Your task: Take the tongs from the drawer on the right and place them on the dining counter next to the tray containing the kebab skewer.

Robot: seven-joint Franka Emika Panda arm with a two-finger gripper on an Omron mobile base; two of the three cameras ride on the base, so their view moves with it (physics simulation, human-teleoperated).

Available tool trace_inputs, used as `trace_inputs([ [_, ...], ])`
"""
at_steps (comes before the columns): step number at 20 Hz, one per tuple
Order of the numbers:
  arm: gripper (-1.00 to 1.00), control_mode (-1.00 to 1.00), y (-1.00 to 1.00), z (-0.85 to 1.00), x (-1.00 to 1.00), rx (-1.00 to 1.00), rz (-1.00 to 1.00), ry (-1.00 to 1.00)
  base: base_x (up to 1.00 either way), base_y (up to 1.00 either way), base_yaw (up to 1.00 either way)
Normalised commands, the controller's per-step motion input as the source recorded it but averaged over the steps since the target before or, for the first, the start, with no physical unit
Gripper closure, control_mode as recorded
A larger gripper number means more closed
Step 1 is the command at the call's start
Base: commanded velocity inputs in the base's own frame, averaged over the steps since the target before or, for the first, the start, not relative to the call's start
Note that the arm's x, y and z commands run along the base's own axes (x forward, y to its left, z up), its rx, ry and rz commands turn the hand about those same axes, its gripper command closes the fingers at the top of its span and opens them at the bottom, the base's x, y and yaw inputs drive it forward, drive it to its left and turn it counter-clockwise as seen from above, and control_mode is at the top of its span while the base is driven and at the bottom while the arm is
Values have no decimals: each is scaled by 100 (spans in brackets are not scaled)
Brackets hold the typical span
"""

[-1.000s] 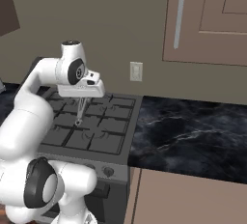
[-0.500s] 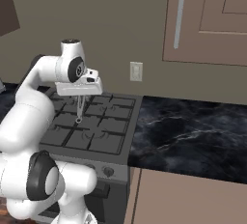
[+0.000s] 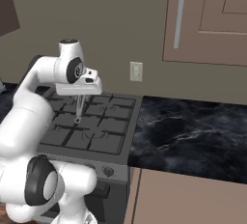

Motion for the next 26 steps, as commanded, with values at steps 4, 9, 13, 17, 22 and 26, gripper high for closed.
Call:
trace_inputs([
  [4, 100, -100, 0, 0, -17, 0, -8, -27, 0, 0, 0],
  [9, 100, -100, 0, 1, -9, 0, -5, -22, 0, 0, 0],
  [13, 100, -100, 0, 8, -4, 0, -4, -17, 0, 0, 0],
  [17, 100, -100, 0, 9, 0, 0, -1, -5, 0, 0, 0],
  [22, 100, -100, 0, 13, 0, 0, 0, 0, 0, 0, 0],
  [26, 100, 100, 0, 5, 0, 0, 0, 0, 0, 0, 0],
])
